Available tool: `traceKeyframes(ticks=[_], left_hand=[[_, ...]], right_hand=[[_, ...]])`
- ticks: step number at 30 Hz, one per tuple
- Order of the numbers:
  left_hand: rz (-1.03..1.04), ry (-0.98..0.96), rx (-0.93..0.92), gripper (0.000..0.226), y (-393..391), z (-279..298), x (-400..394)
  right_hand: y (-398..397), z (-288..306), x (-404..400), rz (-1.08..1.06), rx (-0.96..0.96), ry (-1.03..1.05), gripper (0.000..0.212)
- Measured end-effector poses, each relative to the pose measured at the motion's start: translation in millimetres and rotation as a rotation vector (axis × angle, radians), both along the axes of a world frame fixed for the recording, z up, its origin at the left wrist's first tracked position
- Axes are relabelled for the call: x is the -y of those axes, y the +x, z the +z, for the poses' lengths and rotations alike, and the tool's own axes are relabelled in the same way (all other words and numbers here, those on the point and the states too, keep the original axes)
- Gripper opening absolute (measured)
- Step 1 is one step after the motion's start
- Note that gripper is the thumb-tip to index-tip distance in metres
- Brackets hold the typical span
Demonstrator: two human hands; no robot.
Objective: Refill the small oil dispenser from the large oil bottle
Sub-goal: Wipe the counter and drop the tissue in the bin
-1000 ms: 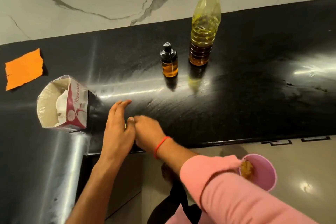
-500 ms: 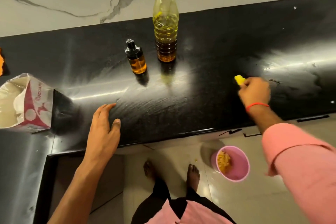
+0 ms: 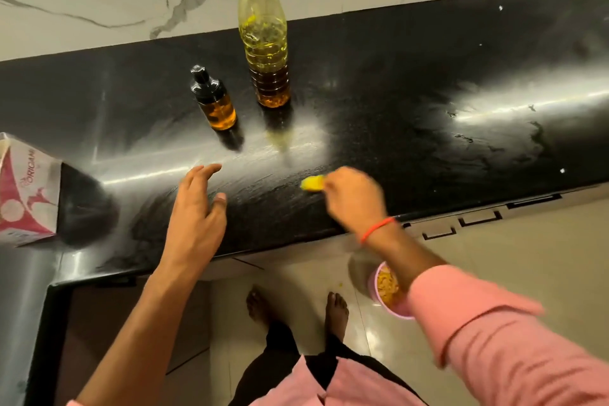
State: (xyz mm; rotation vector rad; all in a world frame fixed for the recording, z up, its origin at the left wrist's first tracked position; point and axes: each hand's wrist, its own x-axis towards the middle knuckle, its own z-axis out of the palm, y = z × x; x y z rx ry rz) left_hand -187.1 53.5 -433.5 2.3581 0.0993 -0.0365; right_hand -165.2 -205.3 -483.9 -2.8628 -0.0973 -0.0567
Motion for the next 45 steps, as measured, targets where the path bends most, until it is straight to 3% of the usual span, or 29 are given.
traceKeyframes(ticks=[4,6,8,10,15,19,23,27,30,35,38,45], left_hand=[[0.061,0.050,-0.017,0.047,-17.9,-0.4,-18.5],[0.083,0.061,-0.007,0.047,-21.6,-1.5,-23.4],[0.075,0.052,-0.006,0.047,-22.0,-2.9,-21.3],[0.045,0.038,-0.009,0.047,-19.3,-3.8,-13.1],[-0.059,0.004,-0.004,0.047,-5.8,-5.7,22.2],[-0.092,-0.003,-0.014,0.047,-1.3,-2.8,38.3],[-0.113,0.025,-0.066,0.046,-4.9,-2.8,35.9],[-0.128,0.036,-0.069,0.046,-7.8,-4.0,34.8],[-0.141,0.041,-0.066,0.047,-7.8,-4.0,37.3],[-0.182,0.061,-0.075,0.048,-9.0,-3.2,46.9],[-0.205,0.082,-0.080,0.049,-10.7,-2.2,50.2],[-0.204,0.146,-0.093,0.048,-7.0,-6.0,49.8]], right_hand=[[13.8,7.9,135.3,-0.489,-0.023,0.010,0.013],[10.0,9.3,156.2,-0.693,-0.014,0.095,0.014],[5.3,5.6,132.0,-0.739,0.009,0.175,0.014],[-7.3,-0.9,72.1,-0.617,0.021,0.194,0.013],[-56.4,1.1,-85.3,0.062,-0.029,0.198,0.005],[-51.5,3.8,-72.3,0.182,-0.020,0.126,0.013],[-30.9,-7.9,42.2,-0.192,0.092,0.074,0.005],[-41.2,-2.4,167.9,-0.569,0.007,0.070,0.011],[-70.5,-1.7,209.7,-0.799,0.028,0.137,0.014],[-137.5,-23.1,212.6,-0.917,0.058,0.301,0.004],[-168.7,-36.4,206.1,-0.954,0.051,0.370,0.015],[-196.4,-65.1,205.3,-1.084,-0.132,0.364,0.010]])
